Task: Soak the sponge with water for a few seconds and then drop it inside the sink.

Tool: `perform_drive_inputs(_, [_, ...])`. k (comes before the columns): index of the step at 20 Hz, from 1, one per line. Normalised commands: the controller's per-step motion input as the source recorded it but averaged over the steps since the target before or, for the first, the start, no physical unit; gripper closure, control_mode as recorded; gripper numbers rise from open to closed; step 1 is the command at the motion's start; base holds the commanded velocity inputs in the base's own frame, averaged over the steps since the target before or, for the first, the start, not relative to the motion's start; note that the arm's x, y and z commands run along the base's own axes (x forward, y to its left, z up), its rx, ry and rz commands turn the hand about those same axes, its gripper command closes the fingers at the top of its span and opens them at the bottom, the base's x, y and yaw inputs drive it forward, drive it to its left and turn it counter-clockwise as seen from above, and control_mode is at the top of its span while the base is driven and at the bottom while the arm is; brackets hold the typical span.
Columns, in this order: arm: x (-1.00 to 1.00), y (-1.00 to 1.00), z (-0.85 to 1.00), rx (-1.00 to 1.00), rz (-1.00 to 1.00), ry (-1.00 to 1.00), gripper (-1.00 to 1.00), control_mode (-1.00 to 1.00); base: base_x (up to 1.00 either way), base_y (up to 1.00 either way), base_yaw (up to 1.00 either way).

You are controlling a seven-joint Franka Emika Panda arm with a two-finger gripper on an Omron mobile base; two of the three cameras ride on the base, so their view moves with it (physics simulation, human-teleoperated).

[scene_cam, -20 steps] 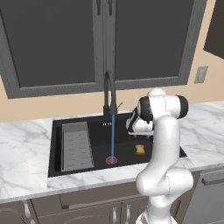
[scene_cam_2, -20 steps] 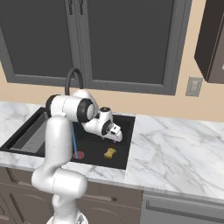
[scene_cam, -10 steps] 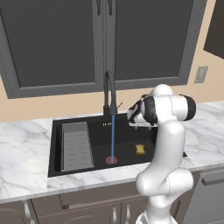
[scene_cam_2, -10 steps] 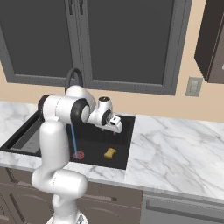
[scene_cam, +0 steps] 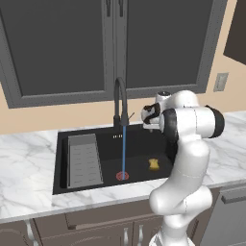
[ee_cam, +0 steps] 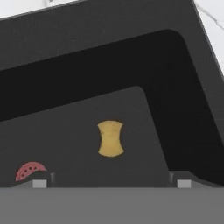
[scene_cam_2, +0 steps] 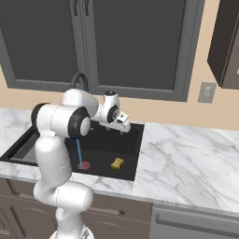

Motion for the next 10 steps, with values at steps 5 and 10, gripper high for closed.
perform_drive_inputs(5, [-0.39,0.00,0.56,0.01,-0.01,0.00,-1.00,-1.00,0.00,0.00,0.00])
perform_drive_inputs(10, [-0.52,0.00,0.51,0.00,-0.01,-0.01,-1.00,-1.00,0.00,0.00,0.00])
